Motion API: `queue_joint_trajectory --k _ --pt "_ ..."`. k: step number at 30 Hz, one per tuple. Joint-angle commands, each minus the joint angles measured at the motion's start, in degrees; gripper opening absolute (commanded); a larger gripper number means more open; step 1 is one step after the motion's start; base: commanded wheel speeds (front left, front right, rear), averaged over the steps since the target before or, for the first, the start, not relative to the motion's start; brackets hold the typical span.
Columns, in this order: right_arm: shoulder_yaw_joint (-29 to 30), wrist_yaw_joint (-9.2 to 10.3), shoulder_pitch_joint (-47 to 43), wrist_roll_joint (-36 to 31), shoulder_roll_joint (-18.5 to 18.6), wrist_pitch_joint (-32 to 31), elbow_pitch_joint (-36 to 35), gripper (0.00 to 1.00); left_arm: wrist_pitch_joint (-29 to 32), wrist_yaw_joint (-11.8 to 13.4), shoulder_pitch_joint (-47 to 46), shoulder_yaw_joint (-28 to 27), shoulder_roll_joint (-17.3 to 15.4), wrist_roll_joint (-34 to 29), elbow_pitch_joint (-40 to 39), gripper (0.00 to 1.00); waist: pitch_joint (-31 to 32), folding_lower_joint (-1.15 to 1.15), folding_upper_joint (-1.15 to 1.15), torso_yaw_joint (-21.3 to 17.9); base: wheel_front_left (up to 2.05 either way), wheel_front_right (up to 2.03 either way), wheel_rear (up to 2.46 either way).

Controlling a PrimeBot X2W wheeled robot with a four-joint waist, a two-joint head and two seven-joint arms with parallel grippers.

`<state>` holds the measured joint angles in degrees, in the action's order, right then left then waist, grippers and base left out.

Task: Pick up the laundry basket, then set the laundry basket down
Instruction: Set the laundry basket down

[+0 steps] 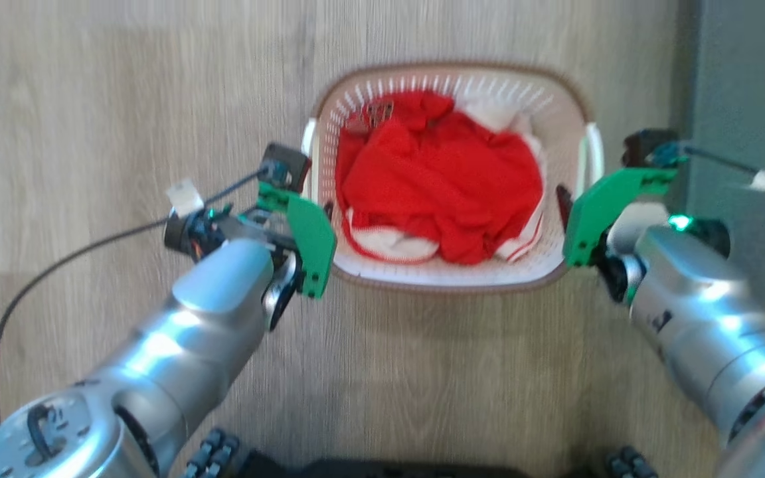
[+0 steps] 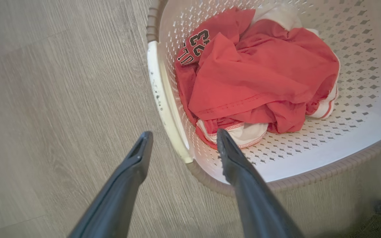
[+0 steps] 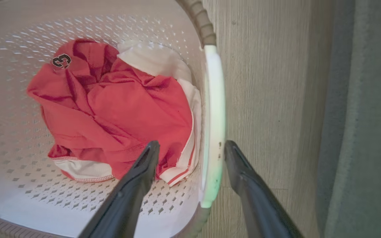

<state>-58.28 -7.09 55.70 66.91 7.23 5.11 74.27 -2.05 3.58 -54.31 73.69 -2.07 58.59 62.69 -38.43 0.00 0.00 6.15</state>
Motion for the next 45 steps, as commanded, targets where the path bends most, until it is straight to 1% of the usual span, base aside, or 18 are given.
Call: queue_joint_trajectory --k 1,5,11,16,18,20,22,24,27,28,29,33,36,38,39,42,45 --pt "-0.2 -0.40 -3.6 -0.8 -0.9 -0.1 -0.3 1.00 -0.4 0.1 1.2 -0.4 -0.8 0.2 0.0 1.00 5.4 0.00 0.00 -0.7 0.00 0.00 0.00" --pt "0.1 -0.40 -5.1 -1.9 -2.1 1.2 -0.3 1.00 -3.4 -0.5 3.0 -0.9 -0.8 2.0 0.4 1.00 10.7 0.00 0.00 -1.1 0.00 0.00 0.00" --pt "1.7 -0.40 -7.0 -1.1 -3.7 6.3 -0.7 1.00 -9.2 -0.7 4.4 -1.1 -0.8 2.7 1.8 1.00 18.5 0.00 0.00 -1.2 0.00 0.00 0.00" --pt "2.5 -0.40 -8.9 -0.5 -4.0 9.3 -6.0 1.00 -12.8 -0.8 4.8 -3.3 -0.8 2.4 1.4 1.00 24.1 0.00 0.00 -1.5 0.00 0.00 0.00" --pt "4.8 -0.40 -8.3 -0.9 -2.8 9.8 -9.1 1.00 -12.9 -0.4 4.0 -7.5 -1.1 0.5 -2.3 1.00 25.5 0.00 0.00 -1.1 0.00 0.00 0.00" --pt "10.1 -0.40 -8.0 -3.6 -0.6 9.8 -14.4 1.00 -12.9 0.9 4.8 -12.3 -2.4 -3.5 -7.1 1.00 26.9 0.00 0.00 -0.9 0.00 0.00 0.00" --pt "16.1 -0.40 -9.8 -8.6 1.1 9.9 -20.1 1.00 -12.9 2.6 7.1 -18.1 -3.8 -8.2 -12.8 1.00 28.3 0.00 0.00 -0.6 0.00 0.00 0.00" --pt "22.4 -0.40 -13.2 -14.5 2.0 9.9 -25.7 1.00 -12.9 4.1 10.5 -24.0 -4.8 -13.2 -18.8 1.00 29.7 0.00 0.00 -0.5 0.00 0.00 0.00" --pt "31.5 -0.40 -19.8 -23.5 1.3 9.9 -34.8 1.00 -12.9 4.9 16.7 -32.3 -5.5 -20.4 -27.7 1.00 31.8 0.00 0.00 -0.4 0.00 0.00 0.00" --pt "33.9 -0.40 -21.9 -26.4 0.9 9.9 -37.7 1.00 -12.9 4.8 18.6 -34.6 -5.5 -22.8 -30.4 1.00 32.4 0.00 0.00 -0.3 0.00 0.00 0.00" --pt "33.9 -0.40 -21.9 -26.4 0.9 9.9 -37.7 1.00 -12.9 4.8 18.6 -34.6 -5.5 -22.8 -30.4 1.00 32.4 0.00 0.00 -0.3 0.00 0.00 0.00" --pt "41.0 -0.40 -30.0 -36.4 -1.5 9.9 -49.1 1.00 -12.9 4.3 25.8 -43.4 -5.2 -31.3 -40.5 1.00 34.6 0.00 0.00 -0.3 0.00 0.00 0.00" --pt "43.6 -0.40 -34.9 -41.6 -2.9 9.9 -56.1 1.00 -12.9 3.8 31.4 -49.2 -4.4 -35.8 -46.6 1.00 36.1 0.00 0.00 -0.6 0.00 0.00 0.00" --pt "44.7 -0.40 -37.7 -44.2 -3.5 9.9 -60.3 1.00 -12.9 2.8 35.1 -54.1 -3.5 -37.9 -52.1 1.00 36.6 0.00 0.00 -0.9 0.00 0.00 0.00" --pt "45.4 -0.40 -38.9 -45.1 -3.8 9.9 -62.1 1.00 -12.9 2.1 37.2 -55.8 -3.1 -38.6 -53.5 1.00 36.8 0.00 0.00 -1.1 0.00 0.00 0.00" --pt "47.2 -0.40 -42.3 -47.4 -4.1 9.9 -66.9 1.00 -12.9 0.0 41.9 -58.8 -2.1 -40.9 -56.1 1.00 37.3 0.00 0.00 -1.2 0.00 0.00 0.00" --pt "49.2 -0.40 -46.0 -48.7 -4.3 9.9 -70.3 1.00 -12.9 -1.5 45.1 -59.5 -1.3 -43.2 -57.0 1.00 38.1 0.00 0.00 -1.0 0.00 0.00 0.00"
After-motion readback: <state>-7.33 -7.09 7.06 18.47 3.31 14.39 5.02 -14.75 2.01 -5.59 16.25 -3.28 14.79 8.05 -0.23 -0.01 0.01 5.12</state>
